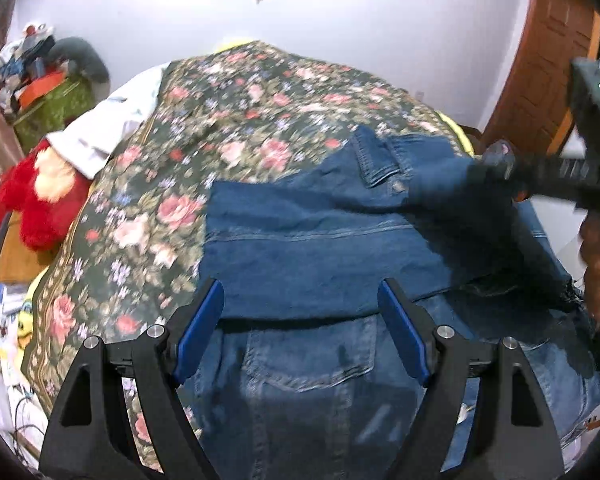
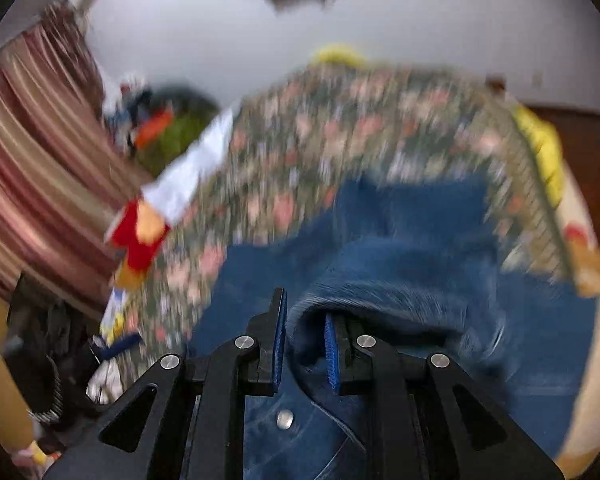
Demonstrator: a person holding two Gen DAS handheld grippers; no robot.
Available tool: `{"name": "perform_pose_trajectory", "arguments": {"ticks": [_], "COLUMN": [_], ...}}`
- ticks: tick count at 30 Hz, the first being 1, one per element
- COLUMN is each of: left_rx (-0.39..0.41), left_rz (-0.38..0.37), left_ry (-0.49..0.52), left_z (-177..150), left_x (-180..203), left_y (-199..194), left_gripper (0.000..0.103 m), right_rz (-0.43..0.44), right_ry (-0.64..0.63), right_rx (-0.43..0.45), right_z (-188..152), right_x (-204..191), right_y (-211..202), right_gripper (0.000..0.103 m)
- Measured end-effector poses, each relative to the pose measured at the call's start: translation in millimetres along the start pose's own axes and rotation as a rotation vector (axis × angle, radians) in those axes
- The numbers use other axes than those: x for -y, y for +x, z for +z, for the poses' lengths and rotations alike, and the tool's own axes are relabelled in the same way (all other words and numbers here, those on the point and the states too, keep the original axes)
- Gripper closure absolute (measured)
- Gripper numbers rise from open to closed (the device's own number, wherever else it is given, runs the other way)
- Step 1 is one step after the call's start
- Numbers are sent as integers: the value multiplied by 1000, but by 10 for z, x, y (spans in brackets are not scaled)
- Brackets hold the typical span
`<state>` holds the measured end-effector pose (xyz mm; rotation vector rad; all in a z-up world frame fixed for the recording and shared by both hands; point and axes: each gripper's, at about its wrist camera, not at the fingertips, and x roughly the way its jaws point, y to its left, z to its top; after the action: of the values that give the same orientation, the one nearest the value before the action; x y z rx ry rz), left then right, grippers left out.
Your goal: Fold large clothes
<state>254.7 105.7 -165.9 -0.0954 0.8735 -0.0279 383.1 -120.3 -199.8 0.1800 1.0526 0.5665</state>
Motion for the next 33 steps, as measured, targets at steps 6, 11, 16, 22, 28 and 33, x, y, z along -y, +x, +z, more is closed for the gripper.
{"name": "perform_pose_trajectory", "arguments": {"ticks": [6, 11, 16, 22, 28, 33], "left_rx": [-42, -29, -2, 21, -32, -144], "left_rz": [12, 9, 1, -58, -93, -30], "left_ry": [-27, 5, 80, 169, 341, 420], "left_z": [-91, -45, 102, 349, 484, 459], "left_x": [-98, 50, 308, 791, 1500, 1851], "left_y": [112, 72, -24, -34, 322, 928], "left_gripper": [24, 24, 24, 24, 24, 25], "right_rz": [-29, -9, 49, -72, -255, -284], "right_ry": [-33, -46, -25, -84, -71, 2], "right_rx": [-414, -396, -295, -78, 43, 9], "right_z": [-315, -418, -338, -274, -380, -530], "right_x": [22, 55, 121, 327, 869, 1352], "right_y": [710, 576, 48, -762, -1270, -1260], "right_gripper": [87, 87, 87, 87, 87, 87]}}
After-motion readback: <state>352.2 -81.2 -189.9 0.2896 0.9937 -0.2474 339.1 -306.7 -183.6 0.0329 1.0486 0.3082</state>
